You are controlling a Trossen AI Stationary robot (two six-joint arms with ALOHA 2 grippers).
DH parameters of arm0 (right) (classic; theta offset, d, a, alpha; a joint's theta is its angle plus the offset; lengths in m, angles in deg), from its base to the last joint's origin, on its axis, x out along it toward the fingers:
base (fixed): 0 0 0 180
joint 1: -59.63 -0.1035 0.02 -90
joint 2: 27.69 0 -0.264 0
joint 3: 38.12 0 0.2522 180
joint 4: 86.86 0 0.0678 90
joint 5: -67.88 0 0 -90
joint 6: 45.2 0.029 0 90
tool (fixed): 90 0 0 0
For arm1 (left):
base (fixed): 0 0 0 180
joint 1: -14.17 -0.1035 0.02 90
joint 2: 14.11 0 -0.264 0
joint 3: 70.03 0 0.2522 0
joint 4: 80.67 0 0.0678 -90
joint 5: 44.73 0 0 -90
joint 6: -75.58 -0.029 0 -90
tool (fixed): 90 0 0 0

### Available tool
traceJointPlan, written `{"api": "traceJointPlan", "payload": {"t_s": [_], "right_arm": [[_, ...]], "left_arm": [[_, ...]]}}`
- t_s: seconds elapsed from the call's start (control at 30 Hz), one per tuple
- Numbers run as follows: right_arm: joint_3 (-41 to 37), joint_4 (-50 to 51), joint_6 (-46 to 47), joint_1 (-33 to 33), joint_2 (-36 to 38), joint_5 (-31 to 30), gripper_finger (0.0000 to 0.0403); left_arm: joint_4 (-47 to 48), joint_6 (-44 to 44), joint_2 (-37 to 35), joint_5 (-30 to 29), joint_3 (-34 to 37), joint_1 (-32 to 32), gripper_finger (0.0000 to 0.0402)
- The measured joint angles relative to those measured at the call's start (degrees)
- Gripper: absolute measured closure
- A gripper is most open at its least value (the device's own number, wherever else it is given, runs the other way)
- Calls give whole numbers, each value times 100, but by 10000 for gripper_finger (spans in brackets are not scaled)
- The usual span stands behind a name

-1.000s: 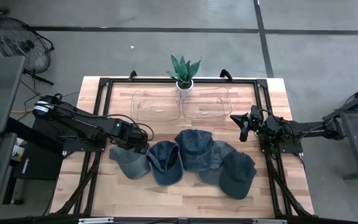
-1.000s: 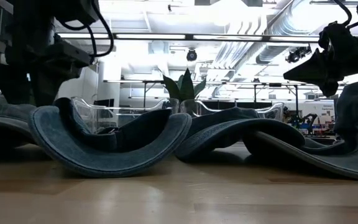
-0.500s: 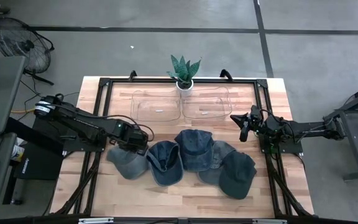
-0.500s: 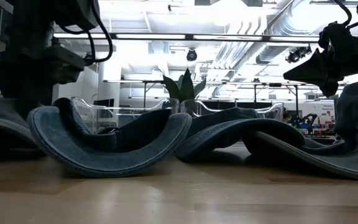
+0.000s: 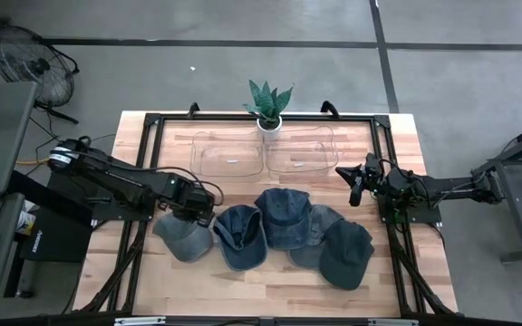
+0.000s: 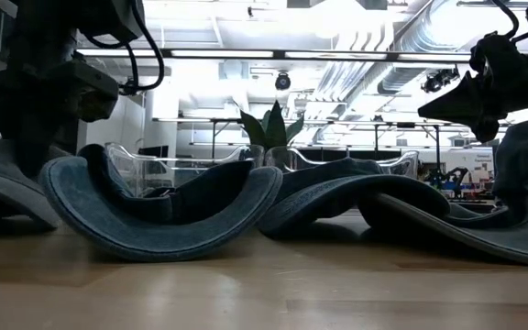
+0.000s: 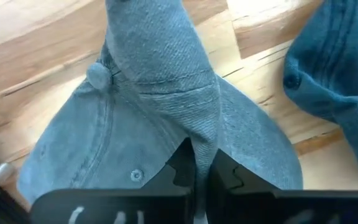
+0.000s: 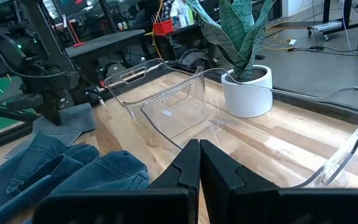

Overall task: Pick & Place hat
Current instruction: Put the left gray cap into the left transparent bin

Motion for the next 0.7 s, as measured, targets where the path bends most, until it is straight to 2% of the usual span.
{"api": "traceJointPlan", "payload": {"t_s": [0.23, 0.7], "right_arm": [[0, 0, 0, -2, 0, 2, 398], [0, 0, 1, -2, 0, 2, 398]], "left_arm": [[7, 6, -240, 33, 7, 0, 400], [4, -282, -1305, 141, -104, 4, 401]]}}
